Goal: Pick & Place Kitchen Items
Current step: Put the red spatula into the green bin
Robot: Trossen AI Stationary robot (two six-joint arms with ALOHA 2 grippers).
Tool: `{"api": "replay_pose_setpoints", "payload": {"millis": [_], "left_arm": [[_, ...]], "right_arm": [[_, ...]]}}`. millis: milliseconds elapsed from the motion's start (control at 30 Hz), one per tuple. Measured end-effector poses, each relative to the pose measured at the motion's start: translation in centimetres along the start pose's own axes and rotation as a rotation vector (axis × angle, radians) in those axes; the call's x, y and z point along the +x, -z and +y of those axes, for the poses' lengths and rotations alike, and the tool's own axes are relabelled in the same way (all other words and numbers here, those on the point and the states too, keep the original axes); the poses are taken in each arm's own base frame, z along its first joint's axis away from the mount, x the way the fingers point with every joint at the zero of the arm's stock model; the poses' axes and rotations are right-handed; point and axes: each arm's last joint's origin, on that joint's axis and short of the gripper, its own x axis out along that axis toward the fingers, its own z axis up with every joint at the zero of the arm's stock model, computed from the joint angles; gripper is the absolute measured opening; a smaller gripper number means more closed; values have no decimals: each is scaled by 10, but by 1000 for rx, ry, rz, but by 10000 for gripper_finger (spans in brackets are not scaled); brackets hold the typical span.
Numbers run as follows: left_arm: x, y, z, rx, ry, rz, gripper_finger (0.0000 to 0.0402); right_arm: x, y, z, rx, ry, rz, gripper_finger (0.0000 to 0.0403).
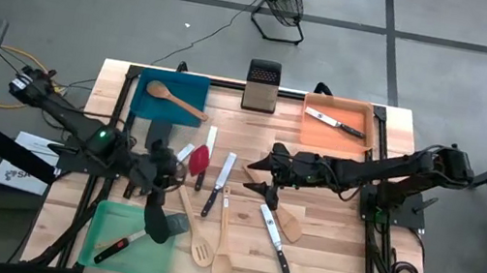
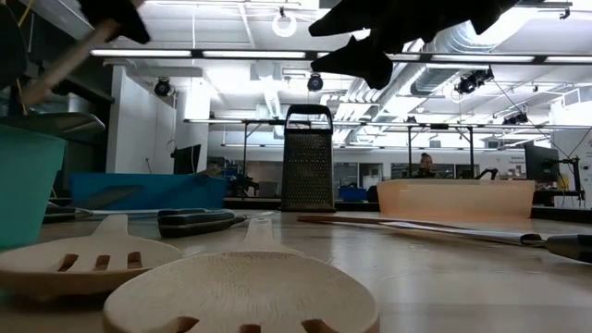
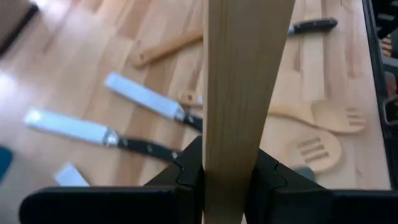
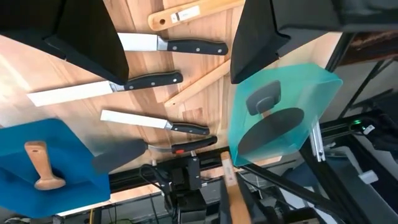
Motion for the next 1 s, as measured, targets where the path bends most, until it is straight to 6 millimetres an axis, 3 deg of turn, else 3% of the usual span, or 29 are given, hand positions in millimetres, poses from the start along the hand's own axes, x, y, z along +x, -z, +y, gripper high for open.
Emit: {"api": "replay_pose_setpoints", "payload": {"millis": [533,1000], "left_arm": [[-29,49,-29,-195,-22,101,61],[-25,98,-64,-367,-112,224,61]], "right_arm": [[0,0,0,19,1,1,275],[0,1,0,14,-1,14,275]]}}
